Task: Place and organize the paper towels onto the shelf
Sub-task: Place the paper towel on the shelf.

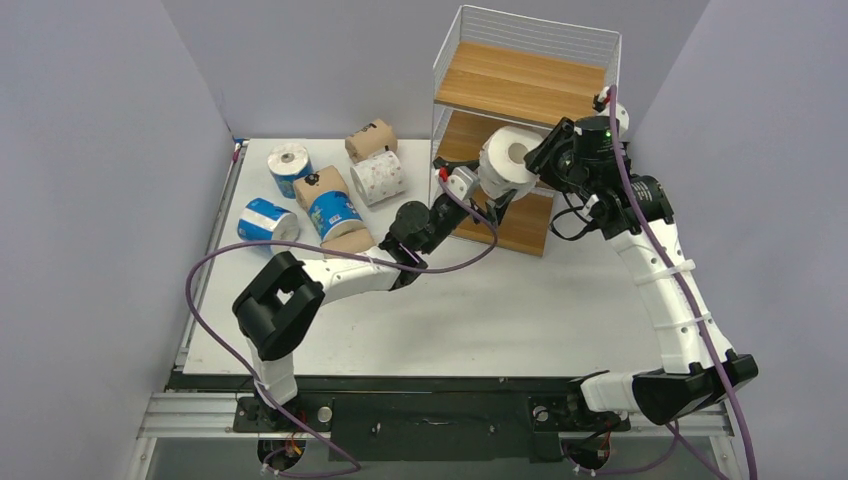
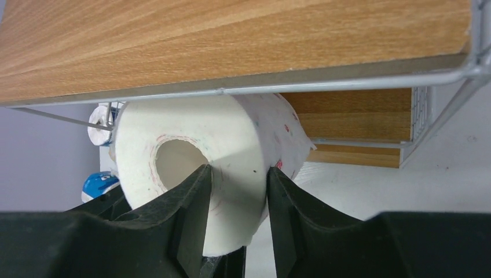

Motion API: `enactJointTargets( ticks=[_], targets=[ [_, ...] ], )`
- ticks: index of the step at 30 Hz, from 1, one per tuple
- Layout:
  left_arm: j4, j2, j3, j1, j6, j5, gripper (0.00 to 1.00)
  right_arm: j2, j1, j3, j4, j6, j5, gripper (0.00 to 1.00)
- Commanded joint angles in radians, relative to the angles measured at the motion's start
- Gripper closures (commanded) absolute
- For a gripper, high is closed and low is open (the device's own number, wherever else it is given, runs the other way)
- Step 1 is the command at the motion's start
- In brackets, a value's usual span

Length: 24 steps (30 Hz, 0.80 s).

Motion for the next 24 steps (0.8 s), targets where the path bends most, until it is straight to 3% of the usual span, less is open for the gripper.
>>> enactJointTargets(
  ticks=[1, 11, 24],
  targets=[
    [0.015, 0.028, 0.074, 0.025, -0.020, -0.052, 0.03, 0.003, -0.003, 0.057, 0.085, 0.009, -0.025, 0.61],
    [-0.017, 0.050, 0.114, 0.036, 0.005, -0.080, 0.02, -0.026, -0.006, 0.049, 0.097, 0.007, -0.029, 0.42],
    [-0.076, 0.094, 0.193, 0.057, 0.017, -0.092, 0.02, -0.231, -0.009, -0.087, 0.098, -0.022, -0.013, 0.36]
  ],
)
